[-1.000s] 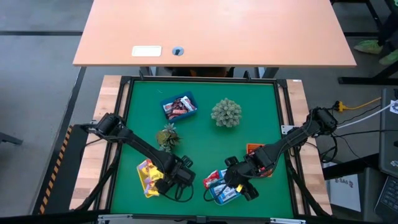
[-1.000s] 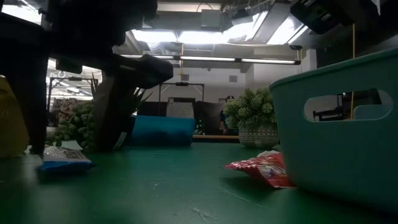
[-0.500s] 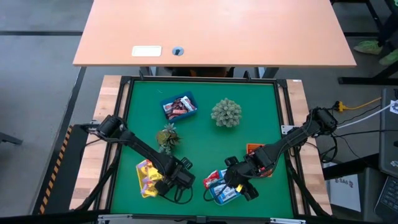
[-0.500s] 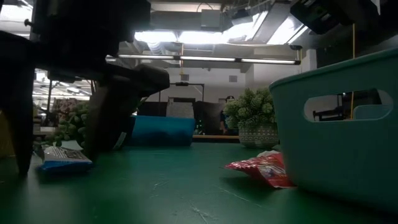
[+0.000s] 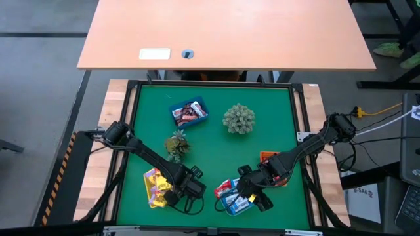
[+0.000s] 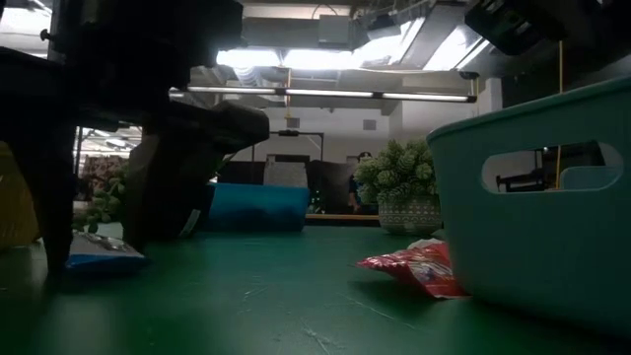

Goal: Sort candy
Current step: Put the white-blue chocolate into the light blue bin

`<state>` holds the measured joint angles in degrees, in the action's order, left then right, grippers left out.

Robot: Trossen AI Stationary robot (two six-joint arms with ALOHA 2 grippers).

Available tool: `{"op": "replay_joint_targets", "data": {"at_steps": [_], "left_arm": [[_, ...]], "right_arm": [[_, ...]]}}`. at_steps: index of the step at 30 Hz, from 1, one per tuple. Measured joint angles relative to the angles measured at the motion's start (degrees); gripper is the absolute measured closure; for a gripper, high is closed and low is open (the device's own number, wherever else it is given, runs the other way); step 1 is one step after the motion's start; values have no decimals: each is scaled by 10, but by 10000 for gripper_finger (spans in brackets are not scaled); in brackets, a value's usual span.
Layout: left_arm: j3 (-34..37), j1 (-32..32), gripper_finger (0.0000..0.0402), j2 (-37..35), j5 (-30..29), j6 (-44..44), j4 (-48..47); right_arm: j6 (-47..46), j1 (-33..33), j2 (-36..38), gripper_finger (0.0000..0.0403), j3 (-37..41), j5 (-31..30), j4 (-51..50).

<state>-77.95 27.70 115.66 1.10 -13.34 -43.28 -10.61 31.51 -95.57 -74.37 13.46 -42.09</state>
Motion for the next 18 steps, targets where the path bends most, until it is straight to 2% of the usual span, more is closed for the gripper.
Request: {"op": "replay_joint_targets", "data": {"at_steps": [5,11,18], "left_arm": [[0,-1,304,0,-1,25,2],[-4,-2,307,0,-1,27,2],[-50,-14,309,2,-11,27,9]], "right_arm": [[-1,0,0,150,0,13,0],[-1,0,0,150,0,13,-1],[0,0,1,150,0,31,-2]]}}
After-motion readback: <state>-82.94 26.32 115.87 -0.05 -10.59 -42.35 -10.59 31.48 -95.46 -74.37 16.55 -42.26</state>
